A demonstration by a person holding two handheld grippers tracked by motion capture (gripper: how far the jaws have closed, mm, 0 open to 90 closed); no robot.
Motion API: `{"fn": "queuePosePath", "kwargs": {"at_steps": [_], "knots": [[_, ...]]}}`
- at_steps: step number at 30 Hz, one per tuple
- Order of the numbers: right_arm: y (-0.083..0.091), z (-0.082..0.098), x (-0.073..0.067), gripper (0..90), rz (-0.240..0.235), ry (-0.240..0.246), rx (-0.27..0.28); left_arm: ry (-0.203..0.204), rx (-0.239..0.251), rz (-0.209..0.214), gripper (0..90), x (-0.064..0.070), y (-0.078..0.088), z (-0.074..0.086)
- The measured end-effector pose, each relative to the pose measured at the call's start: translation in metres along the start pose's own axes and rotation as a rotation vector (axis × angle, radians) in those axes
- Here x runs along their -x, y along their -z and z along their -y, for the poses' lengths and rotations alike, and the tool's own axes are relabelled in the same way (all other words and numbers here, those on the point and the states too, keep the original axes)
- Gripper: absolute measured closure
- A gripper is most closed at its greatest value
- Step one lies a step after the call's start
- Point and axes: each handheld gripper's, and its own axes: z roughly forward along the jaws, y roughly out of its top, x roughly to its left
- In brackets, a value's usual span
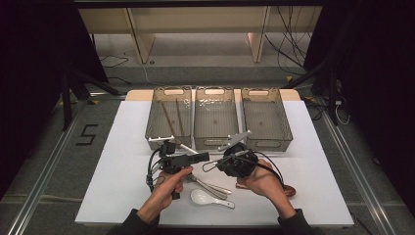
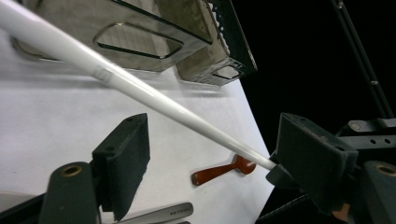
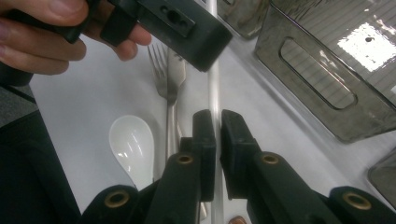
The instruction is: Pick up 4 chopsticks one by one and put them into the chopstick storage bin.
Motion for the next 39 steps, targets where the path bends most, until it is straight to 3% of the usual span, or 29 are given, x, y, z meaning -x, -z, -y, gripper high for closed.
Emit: {"fn": "queuePosePath", "kwargs": {"at_steps": [12, 29, 39], "knots": [[0.000, 0.000, -0.002, 85.6, -0.006, 0.015, 0.022, 0.009, 0.008, 0.033, 36.4, 0.007, -0.005, 0.001], [0.002, 0.007, 0.000, 85.5, -0.011, 0.004, 0.041, 0.045, 0.019, 0.073, 64.7, 0.002, -0.003, 0.001], [0.000, 0.009, 0.001, 85.4, -0.024, -0.004, 0.060, 0.090, 0.024, 0.157, 75.8, -0.004, -0.001, -0.001]]}}
